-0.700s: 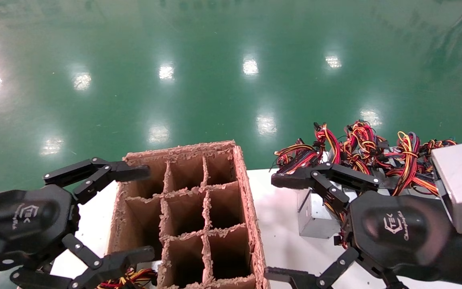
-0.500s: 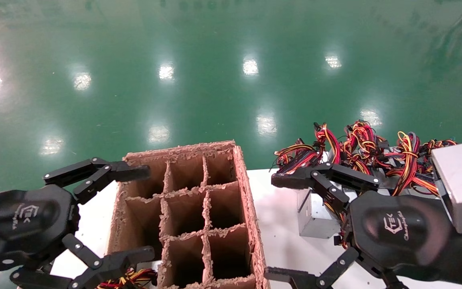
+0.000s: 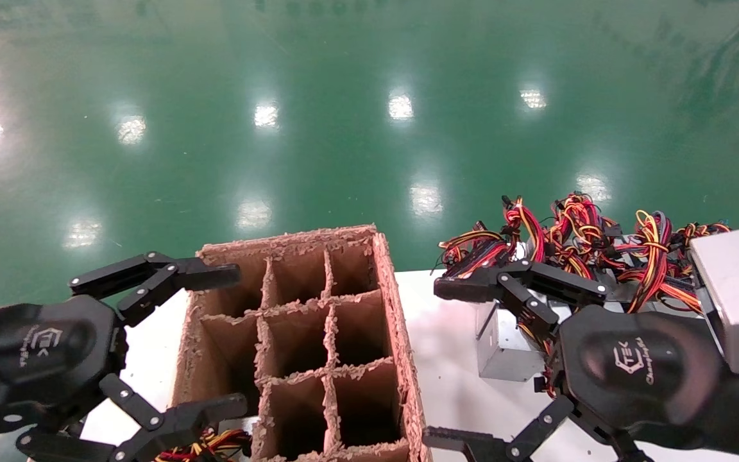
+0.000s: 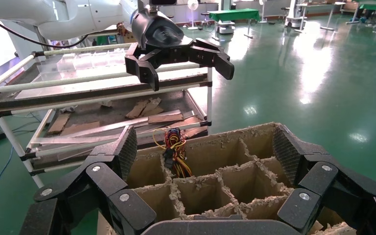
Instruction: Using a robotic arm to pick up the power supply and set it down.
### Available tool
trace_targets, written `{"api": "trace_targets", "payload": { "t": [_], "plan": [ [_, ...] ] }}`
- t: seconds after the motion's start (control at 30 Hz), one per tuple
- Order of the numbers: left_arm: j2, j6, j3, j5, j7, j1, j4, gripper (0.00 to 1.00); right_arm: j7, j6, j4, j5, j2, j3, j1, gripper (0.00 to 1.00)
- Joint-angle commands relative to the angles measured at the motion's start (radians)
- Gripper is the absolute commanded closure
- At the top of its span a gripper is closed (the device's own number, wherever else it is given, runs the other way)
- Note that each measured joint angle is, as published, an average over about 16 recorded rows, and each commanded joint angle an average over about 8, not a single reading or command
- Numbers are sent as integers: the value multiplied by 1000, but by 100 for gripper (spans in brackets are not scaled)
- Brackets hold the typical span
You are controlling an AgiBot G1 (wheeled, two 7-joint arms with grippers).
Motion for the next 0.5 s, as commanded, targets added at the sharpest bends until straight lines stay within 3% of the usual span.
{"api": "trace_targets", "payload": {
  "t": [0.03, 0.23, 0.5],
  "plan": [
    [0, 0, 0, 0, 0, 0, 0, 27, 0, 0, 0, 0, 0, 0, 0, 0],
    [0, 0, 0, 0, 0, 0, 0, 100, 0, 0, 0, 0, 0, 0, 0, 0],
    [0, 0, 0, 0, 0, 0, 0, 100, -33, 11, -33, -19, -24, -8, -16, 0]
  ]
}}
